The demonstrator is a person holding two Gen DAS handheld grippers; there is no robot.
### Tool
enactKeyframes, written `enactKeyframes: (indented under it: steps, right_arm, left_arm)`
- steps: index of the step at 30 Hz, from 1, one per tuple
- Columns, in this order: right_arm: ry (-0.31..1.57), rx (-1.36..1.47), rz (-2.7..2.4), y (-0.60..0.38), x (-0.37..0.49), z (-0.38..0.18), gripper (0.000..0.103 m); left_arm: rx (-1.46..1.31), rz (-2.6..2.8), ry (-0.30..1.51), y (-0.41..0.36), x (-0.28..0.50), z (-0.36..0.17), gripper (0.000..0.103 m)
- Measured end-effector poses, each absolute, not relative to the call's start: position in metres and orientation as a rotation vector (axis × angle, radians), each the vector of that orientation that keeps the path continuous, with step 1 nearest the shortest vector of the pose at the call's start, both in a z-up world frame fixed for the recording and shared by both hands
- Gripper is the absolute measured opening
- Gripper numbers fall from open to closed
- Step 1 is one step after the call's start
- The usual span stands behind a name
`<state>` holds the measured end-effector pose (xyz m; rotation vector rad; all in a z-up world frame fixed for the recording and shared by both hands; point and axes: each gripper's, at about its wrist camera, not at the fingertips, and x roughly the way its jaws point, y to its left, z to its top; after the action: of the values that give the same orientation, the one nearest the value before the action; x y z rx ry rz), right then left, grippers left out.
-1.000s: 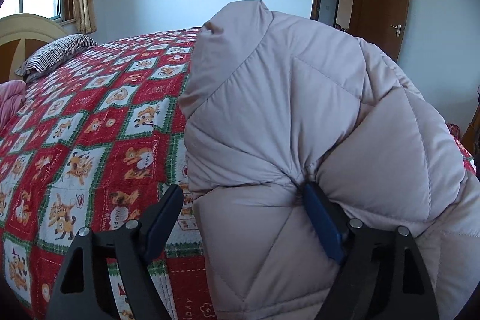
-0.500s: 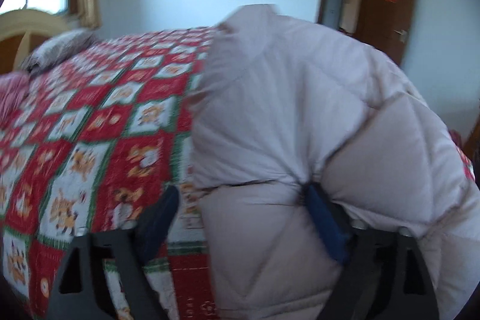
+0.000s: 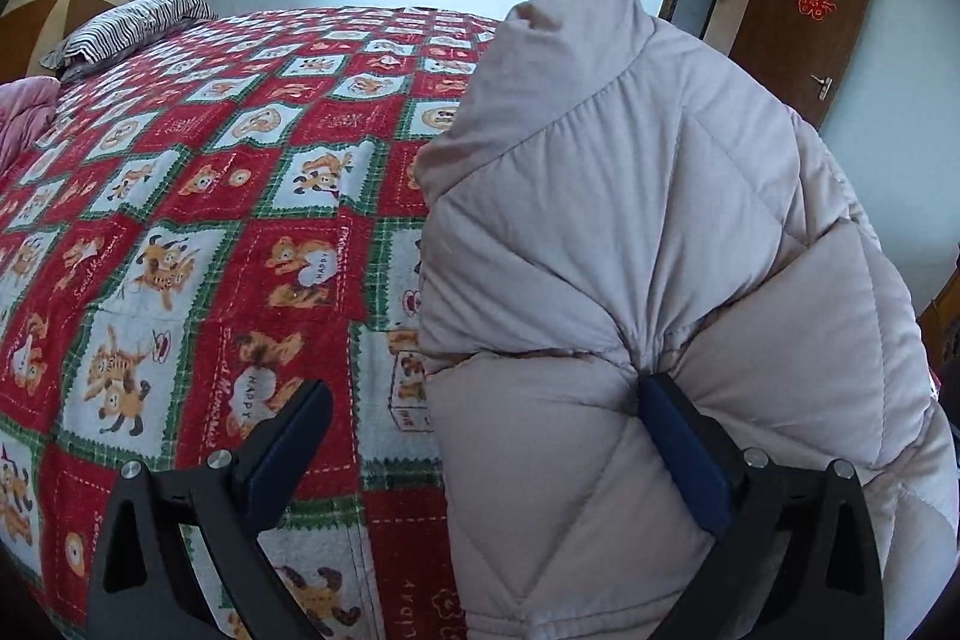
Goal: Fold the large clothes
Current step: 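Fold the jacket over with both grippers and lay it down, then grasp the folded pink-beige jacket bundle with both grippers side by side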
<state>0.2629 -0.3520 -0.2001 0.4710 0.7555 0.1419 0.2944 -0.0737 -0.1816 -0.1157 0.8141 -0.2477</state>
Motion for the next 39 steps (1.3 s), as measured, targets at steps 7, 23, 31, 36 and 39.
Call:
enactKeyframes:
  steps: [7,23,31,36,39]
  right_arm:
    - [0.735,0.407,0.071,-0.349,0.257,-0.189,0.075]
    - [0.773,0.160,-0.288,-0.286,0.297,-0.093,0.082]
    - [0.766,0.249,-0.313,-0.312,0.291,-0.150,0.081]
    - [0.775,0.276,-0.309,-0.316,0.296,-0.164,0.084]
    - [0.788,0.278,-0.313,-0.317,0.299,-0.170,0.086]
  left_arm:
    - [-0.026,-0.187,0.739,-0.070,0.283,-0.147,0.102]
    - [0.212,0.026,0.666,-0.171,0.331,-0.110,0.102]
    - [0.171,0.010,0.638,-0.185,0.332,-0.148,0.102]
    - [0.155,-0.004,0.675,-0.185,0.341,-0.159,0.103]
    - [0.148,-0.003,0.688,-0.185,0.345,-0.164,0.103]
